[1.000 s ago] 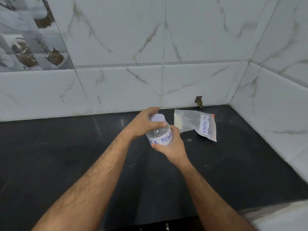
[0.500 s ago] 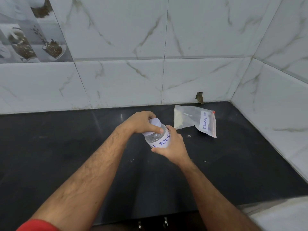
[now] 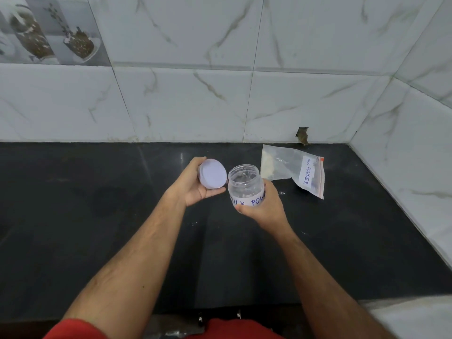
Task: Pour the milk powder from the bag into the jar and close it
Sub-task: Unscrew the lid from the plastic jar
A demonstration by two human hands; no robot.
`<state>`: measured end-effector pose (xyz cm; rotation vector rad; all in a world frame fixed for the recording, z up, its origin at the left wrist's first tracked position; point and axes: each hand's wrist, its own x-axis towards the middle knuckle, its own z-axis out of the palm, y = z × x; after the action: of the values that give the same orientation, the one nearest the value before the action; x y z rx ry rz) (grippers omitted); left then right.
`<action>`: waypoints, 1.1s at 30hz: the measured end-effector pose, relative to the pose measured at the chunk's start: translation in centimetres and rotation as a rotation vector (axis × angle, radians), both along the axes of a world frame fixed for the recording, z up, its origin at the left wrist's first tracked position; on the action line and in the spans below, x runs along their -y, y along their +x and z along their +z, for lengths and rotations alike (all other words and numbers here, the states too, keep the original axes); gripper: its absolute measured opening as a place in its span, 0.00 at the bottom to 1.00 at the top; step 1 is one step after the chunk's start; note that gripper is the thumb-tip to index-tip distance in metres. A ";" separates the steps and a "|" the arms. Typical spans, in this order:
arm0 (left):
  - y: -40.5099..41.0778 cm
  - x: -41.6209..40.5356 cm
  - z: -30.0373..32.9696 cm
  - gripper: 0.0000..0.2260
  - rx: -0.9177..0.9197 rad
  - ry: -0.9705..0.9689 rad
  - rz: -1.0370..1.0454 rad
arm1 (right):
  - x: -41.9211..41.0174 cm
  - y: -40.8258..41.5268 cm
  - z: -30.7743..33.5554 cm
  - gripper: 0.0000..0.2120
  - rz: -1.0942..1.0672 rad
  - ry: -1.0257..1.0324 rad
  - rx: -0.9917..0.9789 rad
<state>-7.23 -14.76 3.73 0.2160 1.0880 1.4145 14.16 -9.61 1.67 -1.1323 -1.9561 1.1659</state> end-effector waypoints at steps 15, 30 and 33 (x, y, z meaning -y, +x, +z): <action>-2.5 1.6 -10.7 0.16 -0.643 -0.444 0.128 | 0.0 0.8 -2.5 0.34 0.071 -0.046 0.032; -0.6 2.7 -11.5 0.22 -1.438 -0.707 -0.079 | 0.8 2.4 -3.7 0.34 0.005 -0.046 0.083; -0.8 3.1 -11.3 0.22 -1.438 -0.677 -0.063 | 1.1 2.5 -4.1 0.34 0.001 -0.057 0.085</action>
<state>-7.99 -17.91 -7.61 0.8145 2.5995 0.5915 16.62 -10.67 -2.47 -1.2292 -1.9980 1.1988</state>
